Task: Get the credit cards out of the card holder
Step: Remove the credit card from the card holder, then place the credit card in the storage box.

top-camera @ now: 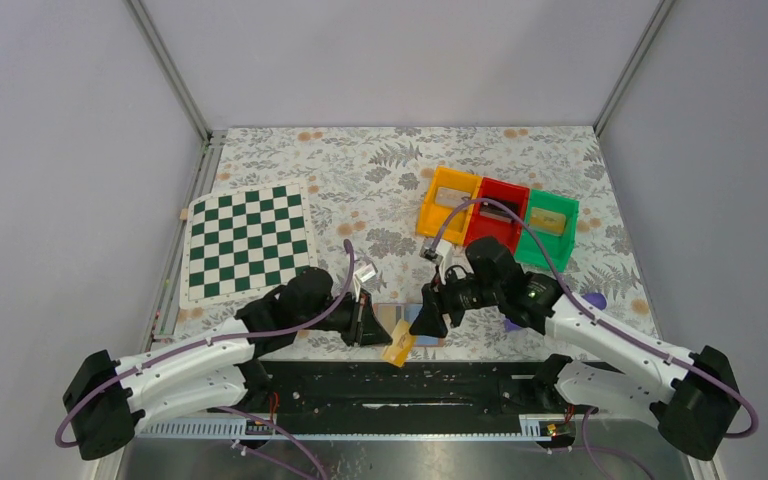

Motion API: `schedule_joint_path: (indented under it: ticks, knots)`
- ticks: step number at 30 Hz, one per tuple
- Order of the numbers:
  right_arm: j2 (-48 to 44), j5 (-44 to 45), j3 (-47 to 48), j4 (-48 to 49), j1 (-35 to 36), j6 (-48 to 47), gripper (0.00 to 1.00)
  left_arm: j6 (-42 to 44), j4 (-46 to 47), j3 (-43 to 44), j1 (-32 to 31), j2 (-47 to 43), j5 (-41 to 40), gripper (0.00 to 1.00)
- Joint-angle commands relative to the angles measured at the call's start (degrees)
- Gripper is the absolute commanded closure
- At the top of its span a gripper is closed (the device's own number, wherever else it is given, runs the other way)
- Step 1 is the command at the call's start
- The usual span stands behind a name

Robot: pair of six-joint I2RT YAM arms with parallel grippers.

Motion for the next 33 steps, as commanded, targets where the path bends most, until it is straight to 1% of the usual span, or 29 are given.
schedule_joint_path:
  ticks: [1,5,6,7,8,9,12,14,17,18,20,21,23,25,27,30,33]
  knots:
    - [3.0,-6.8,1.5,2.0,-0.3,-0.4,0.33,1.0,5.8,0.9,0.1,0.2,3.8,1.00]
    - [5.3,-8.0,1.2,3.9,-0.4,0.1,0.33,0.6,6.7,0.6,0.1,0.2,3.7,1.00]
    - [5.6,-8.3,1.1,4.3,-0.4,0.1,0.35,0.7,6.6,0.7,0.0,0.3,3.8,1.00]
    - [5.7,-8.8,1.0,4.6,-0.3,0.1,0.38,0.7,6.5,0.7,0.1,0.3,3.9,1.00]
    - [5.6,-9.2,0.9,4.9,-0.4,0.2,0.43,0.9,6.1,0.7,0.1,0.3,3.6,1.00]
    - [5.4,-9.4,0.7,5.1,-0.3,0.3,0.52,1.1,5.7,1.0,0.1,0.3,3.3,1.00]
    - [4.3,-9.4,0.2,5.9,-0.4,0.6,0.82,1.5,4.5,1.6,0.1,0.4,1.4,1.00]
    - [3.5,-9.8,0.0,6.3,-0.6,0.9,1.00,1.4,1.6,2.4,0.2,0.5,-1.8,1.00]
    - [2.3,-8.5,0.5,6.5,-1.2,2.8,1.00,1.2,-0.1,3.6,0.7,0.9,-4.0,0.99]
    - [1.9,-7.8,0.7,6.5,-1.8,3.5,1.00,0.9,-0.4,4.0,0.8,0.8,-4.6,0.93]
    - [0.9,-4.5,1.9,3.9,-3.5,4.1,1.00,0.7,-2.8,5.9,1.1,0.5,-7.8,0.73]
    - [0.5,-3.0,2.6,1.9,-4.9,4.0,1.00,0.8,-4.8,6.8,1.1,0.3,-10.7,0.61]
    - [-0.1,0.1,4.3,-2.5,-9.2,3.9,1.00,1.5,-8.8,8.7,1.2,-0.7,-14.6,0.50]
    - [-0.8,5.1,6.3,-6.8,-15.1,4.6,1.00,2.0,-11.8,10.1,1.3,-2.0,-18.7,0.35]
    - [-1.3,9.8,8.3,-10.1,-20.9,4.8,1.00,2.7,-14.0,11.4,1.3,-3.4,-21.5,0.25]
    - [-0.7,17.5,13.3,-16.5,-28.1,3.9,1.00,3.7,-17.1,12.8,1.3,-4.7,-24.9,0.14]
    - [-0.8,26.2,16.9,-18.9,-34.6,3.6,1.00,3.9,-18.5,12.9,1.3,-5.0,-27.1,0.04]
